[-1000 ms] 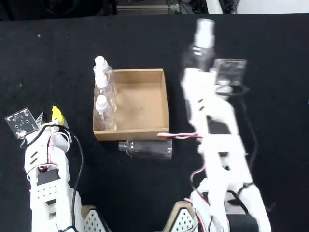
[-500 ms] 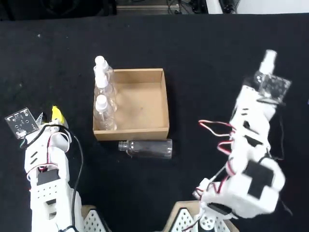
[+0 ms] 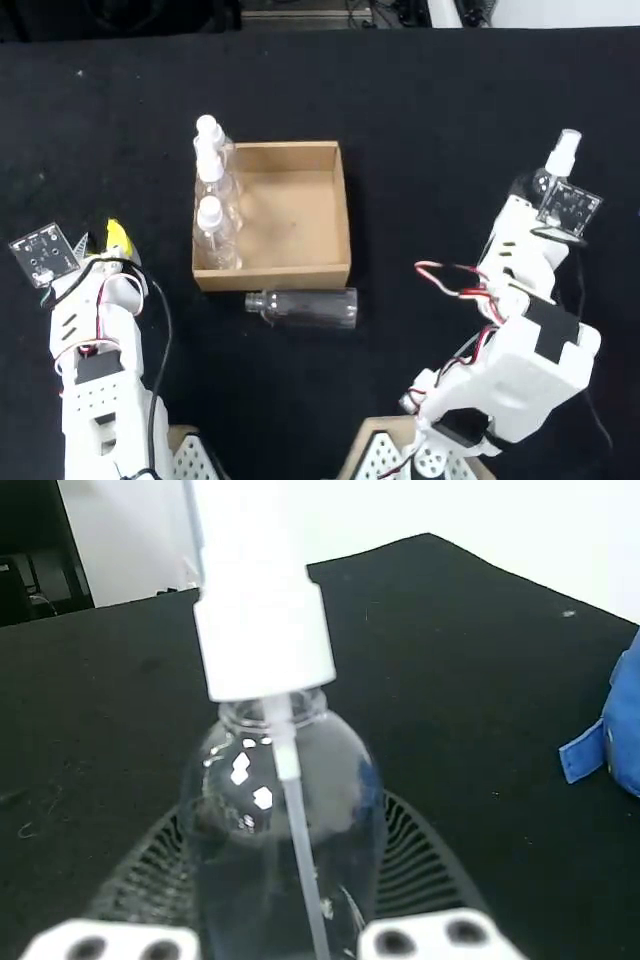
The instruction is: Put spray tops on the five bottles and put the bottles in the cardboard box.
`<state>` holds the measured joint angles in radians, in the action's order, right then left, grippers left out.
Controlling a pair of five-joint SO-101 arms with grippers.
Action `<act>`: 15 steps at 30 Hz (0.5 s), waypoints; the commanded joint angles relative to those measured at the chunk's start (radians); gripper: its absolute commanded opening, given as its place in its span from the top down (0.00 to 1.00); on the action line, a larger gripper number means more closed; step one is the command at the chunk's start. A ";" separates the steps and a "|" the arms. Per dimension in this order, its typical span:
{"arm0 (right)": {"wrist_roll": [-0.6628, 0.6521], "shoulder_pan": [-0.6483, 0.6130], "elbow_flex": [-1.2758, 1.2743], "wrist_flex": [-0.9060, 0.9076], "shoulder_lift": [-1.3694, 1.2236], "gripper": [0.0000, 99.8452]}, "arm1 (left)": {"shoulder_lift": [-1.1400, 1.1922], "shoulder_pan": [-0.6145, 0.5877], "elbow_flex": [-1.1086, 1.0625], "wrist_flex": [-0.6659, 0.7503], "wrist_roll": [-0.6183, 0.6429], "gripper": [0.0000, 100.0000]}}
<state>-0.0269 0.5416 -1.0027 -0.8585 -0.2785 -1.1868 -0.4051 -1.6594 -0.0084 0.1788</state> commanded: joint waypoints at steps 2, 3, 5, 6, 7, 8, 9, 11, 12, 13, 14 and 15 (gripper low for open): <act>0.008 0.011 0.061 -0.023 0.002 0.93 | -0.018 0.007 -0.008 0.020 -0.009 0.89; 0.008 0.011 0.061 -0.021 0.001 0.91 | -0.018 0.007 -0.008 0.020 -0.009 0.89; 0.008 0.011 0.061 -0.021 -0.002 0.89 | -0.018 0.007 -0.008 0.020 -0.009 0.89; 0.008 0.009 0.061 -0.021 -0.004 0.89 | -0.018 0.007 -0.008 0.020 -0.009 0.89; 0.008 0.009 0.061 -0.021 -0.004 0.89 | -0.018 0.007 -0.008 0.020 -0.009 0.89; 0.008 0.009 0.061 -0.021 -0.002 0.89 | -0.018 0.007 -0.008 0.020 -0.009 0.89; 0.008 0.009 0.061 -0.021 -0.002 0.90 | -0.018 0.007 -0.008 0.020 -0.009 0.89; 0.008 0.009 0.061 -0.021 0.001 0.89 | -0.018 0.007 -0.008 0.020 -0.009 0.89; 0.005 0.009 0.061 -0.021 0.002 0.89 | -0.018 0.007 -0.008 0.020 -0.009 0.89; 0.003 0.009 0.061 -0.021 0.002 0.89 | -0.018 0.007 -0.008 0.020 -0.009 0.89; 0.003 0.009 0.061 -0.021 0.002 0.89 | -0.018 0.007 -0.008 0.020 -0.009 0.89; 0.003 0.009 0.061 -0.021 0.002 0.89 | -0.018 0.007 -0.008 0.021 -0.009 0.89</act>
<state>-0.0269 0.5401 -1.0027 -0.8585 -0.2785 -1.1868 -0.4051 -1.6594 -0.0084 0.1788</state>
